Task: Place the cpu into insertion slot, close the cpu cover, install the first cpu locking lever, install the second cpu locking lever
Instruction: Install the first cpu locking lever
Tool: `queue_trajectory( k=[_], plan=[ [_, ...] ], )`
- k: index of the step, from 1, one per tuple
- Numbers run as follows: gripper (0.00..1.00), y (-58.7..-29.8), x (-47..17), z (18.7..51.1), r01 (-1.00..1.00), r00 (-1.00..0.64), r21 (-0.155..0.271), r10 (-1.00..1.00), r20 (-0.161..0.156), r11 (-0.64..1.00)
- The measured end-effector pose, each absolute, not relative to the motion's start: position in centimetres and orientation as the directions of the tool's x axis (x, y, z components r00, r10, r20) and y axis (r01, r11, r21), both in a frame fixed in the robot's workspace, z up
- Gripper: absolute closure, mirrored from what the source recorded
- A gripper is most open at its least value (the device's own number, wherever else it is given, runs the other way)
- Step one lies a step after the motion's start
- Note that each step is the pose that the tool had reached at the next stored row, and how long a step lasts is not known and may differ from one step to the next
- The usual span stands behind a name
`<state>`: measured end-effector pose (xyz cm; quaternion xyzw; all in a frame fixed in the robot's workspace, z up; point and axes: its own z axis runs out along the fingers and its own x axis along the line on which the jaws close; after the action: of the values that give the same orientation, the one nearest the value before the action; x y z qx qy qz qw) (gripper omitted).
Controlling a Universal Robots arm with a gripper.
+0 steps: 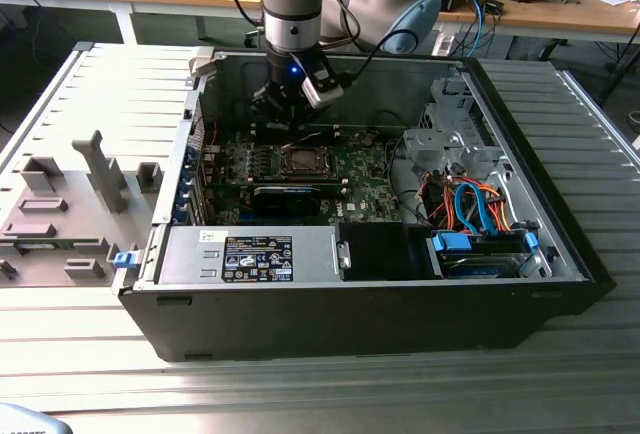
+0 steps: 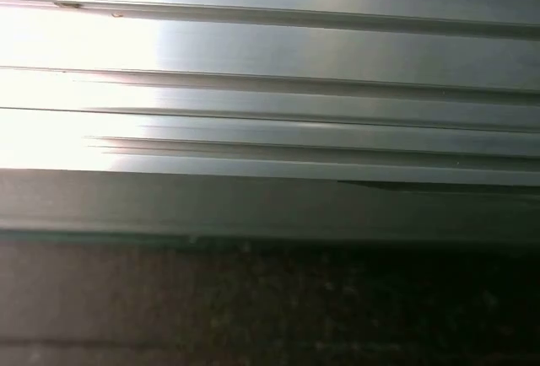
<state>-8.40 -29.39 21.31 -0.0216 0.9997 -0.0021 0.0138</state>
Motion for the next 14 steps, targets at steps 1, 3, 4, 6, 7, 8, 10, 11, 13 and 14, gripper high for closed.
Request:
queue_trajectory(
  k=[1, 3, 4, 6, 7, 8, 10, 11, 13, 14],
  plan=[
    [0.89, -29.4, -8.3, 21.2, -0.045, -0.999, -0.005, -0.045, -0.027, 0.999],
    [0.89, -29.4, -8.2, 21.1, -0.047, -0.999, -0.005, -0.047, -0.027, 0.999],
    [0.89, -29.4, -8.1, 21.1, -0.048, -0.998, -0.005, -0.048, -0.027, 0.999],
    [0.89, -29.4, -7.9, 21.0, -0.051, -0.998, -0.005, -0.052, -0.027, 0.999],
    [0.89, -29.4, -7.8, 21.0, -0.053, -0.998, -0.005, -0.053, -0.027, 0.999],
    [0.89, -29.4, -7.8, 20.9, -0.055, -0.998, -0.005, -0.055, -0.027, 0.999],
    [0.89, -29.4, -7.6, 20.9, -0.057, -0.998, -0.005, -0.057, -0.027, 0.998],
    [0.89, -29.4, -7.5, 20.9, -0.058, -0.998, -0.005, -0.058, -0.027, 0.998],
    [0.89, -29.4, -7.3, 20.8, -0.06, -0.998, -0.005, -0.06, -0.028, 0.998],
    [0.89, -29.4, -7.3, 20.7, -0.061, -0.998, -0.005, -0.061, -0.028, 0.998]
  ],
)
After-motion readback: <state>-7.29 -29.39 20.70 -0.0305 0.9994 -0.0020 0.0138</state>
